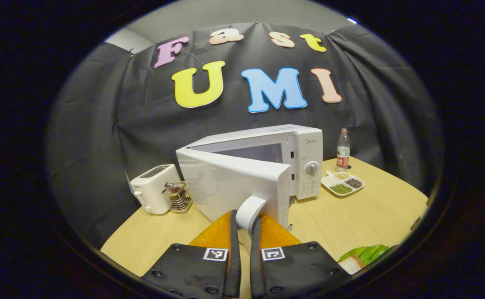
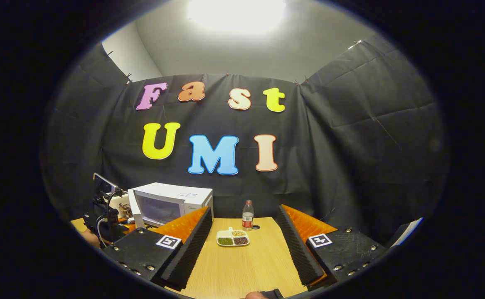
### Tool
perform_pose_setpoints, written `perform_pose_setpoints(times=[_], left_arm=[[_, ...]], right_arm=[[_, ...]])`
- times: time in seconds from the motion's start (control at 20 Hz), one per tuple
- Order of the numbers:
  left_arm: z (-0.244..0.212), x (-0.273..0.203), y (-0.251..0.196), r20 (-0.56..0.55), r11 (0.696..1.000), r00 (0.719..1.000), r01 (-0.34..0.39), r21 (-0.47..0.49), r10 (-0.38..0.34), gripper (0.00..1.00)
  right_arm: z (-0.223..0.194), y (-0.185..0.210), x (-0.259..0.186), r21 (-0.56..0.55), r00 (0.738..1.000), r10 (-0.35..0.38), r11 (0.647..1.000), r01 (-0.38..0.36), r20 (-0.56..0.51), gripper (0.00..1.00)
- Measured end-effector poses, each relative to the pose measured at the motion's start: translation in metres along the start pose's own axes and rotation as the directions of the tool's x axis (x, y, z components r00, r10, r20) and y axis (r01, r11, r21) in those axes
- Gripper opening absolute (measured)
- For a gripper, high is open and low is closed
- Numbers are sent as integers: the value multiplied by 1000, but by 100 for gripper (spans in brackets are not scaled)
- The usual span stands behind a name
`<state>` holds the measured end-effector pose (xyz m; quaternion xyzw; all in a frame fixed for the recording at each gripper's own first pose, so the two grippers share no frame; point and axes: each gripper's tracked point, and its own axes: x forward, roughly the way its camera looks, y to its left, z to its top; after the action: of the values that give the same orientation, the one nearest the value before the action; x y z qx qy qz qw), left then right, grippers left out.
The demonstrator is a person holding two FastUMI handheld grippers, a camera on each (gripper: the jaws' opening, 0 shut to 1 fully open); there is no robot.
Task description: Open the microwave oven with the left hand, put the food in, and close the microwave oven.
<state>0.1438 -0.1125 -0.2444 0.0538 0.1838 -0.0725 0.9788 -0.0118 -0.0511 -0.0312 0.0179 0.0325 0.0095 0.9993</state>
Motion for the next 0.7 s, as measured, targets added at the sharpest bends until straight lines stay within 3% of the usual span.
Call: perform_pose_setpoints(times=[0.25,0.7], left_arm=[[-8,-14,23,-12,999,999,39,0,-39,15],[-26,-38,77,-23,994,994,103,-19,-104,15]], right_arm=[[4,28,3,-1,1000,-3,1000,3,8,95],[5,112,25,-4,999,42,999,-42,-3,95]])
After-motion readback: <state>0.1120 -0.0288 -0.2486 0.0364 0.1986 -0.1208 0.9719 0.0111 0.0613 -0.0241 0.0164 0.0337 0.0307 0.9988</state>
